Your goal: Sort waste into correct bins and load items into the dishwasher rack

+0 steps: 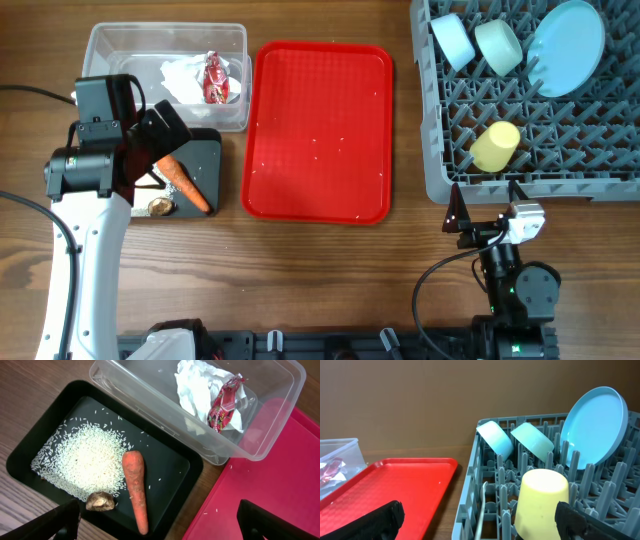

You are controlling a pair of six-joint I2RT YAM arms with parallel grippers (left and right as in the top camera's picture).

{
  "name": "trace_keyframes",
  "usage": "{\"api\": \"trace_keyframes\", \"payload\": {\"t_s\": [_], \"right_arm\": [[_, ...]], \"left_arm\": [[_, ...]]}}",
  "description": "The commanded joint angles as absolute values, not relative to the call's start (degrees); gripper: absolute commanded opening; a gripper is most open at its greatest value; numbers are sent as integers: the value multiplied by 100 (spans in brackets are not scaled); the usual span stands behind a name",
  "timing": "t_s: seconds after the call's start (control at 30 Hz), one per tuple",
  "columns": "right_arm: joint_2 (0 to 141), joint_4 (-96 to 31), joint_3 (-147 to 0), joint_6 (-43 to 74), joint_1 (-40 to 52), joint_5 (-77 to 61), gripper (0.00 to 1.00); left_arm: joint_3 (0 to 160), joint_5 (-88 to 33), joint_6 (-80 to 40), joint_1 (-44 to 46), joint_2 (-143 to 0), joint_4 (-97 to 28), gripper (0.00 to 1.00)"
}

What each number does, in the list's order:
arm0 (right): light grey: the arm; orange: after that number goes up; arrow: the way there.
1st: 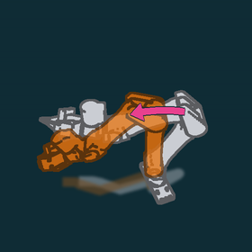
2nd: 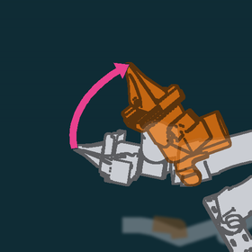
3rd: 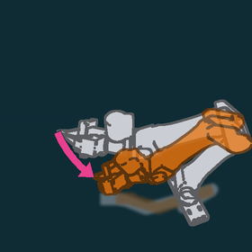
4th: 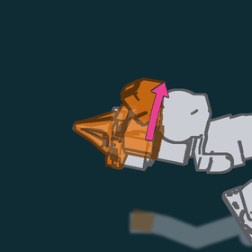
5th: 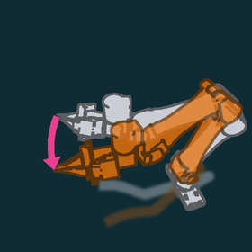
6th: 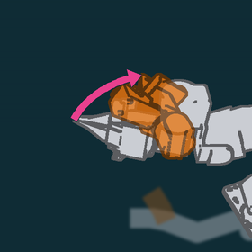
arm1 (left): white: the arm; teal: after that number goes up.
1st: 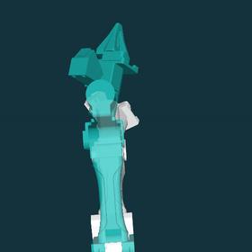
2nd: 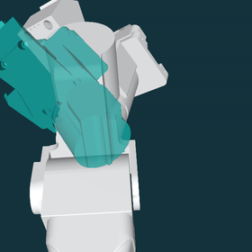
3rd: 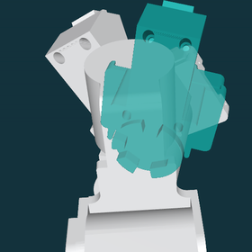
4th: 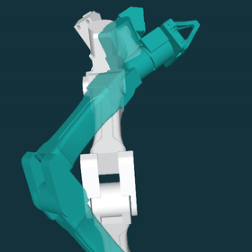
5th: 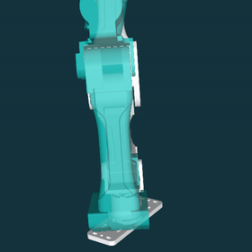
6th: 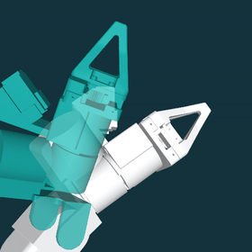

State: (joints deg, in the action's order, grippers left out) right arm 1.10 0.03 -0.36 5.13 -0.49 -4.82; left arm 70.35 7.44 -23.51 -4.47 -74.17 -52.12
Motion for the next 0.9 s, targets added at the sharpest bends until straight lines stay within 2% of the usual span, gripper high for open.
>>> {"api": "trace_keyframes", "payload": {"t_s": [0.0,0.2,0.37,0.6,0.8,0.87], "right_arm": [[64,16,-30,604,-82,-381,100],[64,14,-30,602,-82,-381,100],[64,14,-30,604,-82,-381,100],[64,14,-30,604,-82,-381,100],[64,14,-30,604,-82,-381,100],[64,14,-30,604,-82,-381,100]], "left_arm": [[7083,755,-2447,-473,-7426,-5199,100],[7083,659,-2453,-471,-7426,-5168,100],[6313,427,-2447,-456,-6930,-3959,100],[3127,117,-2447,-458,-4056,-1092,100],[838,-23,-2445,-456,-2178,945,100],[414,-64,-2447,-456,-1791,1205,100]]}}
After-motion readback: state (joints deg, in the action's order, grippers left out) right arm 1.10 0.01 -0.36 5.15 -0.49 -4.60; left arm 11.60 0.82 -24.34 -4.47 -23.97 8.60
